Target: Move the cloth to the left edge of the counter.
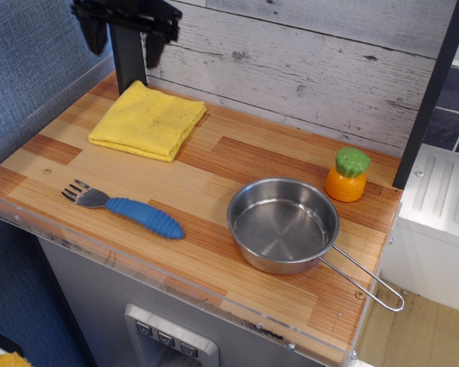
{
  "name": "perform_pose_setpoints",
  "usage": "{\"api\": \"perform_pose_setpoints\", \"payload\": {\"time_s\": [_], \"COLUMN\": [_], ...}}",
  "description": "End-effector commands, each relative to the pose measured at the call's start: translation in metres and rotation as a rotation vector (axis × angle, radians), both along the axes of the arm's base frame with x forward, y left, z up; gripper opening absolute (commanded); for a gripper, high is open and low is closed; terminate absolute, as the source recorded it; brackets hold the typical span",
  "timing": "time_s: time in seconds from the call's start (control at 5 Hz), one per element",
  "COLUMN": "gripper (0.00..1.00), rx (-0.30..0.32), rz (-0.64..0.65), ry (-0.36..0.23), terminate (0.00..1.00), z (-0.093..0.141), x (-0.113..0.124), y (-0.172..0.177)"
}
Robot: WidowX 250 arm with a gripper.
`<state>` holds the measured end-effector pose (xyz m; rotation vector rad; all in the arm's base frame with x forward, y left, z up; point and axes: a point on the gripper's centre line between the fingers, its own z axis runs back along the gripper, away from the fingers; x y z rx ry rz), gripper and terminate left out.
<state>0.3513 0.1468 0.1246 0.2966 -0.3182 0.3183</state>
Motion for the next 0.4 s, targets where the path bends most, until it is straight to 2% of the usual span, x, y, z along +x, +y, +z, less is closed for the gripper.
{"api": "perform_pose_setpoints", "payload": {"time_s": [0.0, 0.2], "gripper": [1.0, 1.0], "rx": [0.018, 0.018], "rz": [0.002, 0.002], "ry": [-0.051, -0.051], "terminate": [0.0, 0.0], "z": [0.0198, 0.0198], "x": [-0.0056, -0.0056], "y": [-0.0021, -0.0021]}}
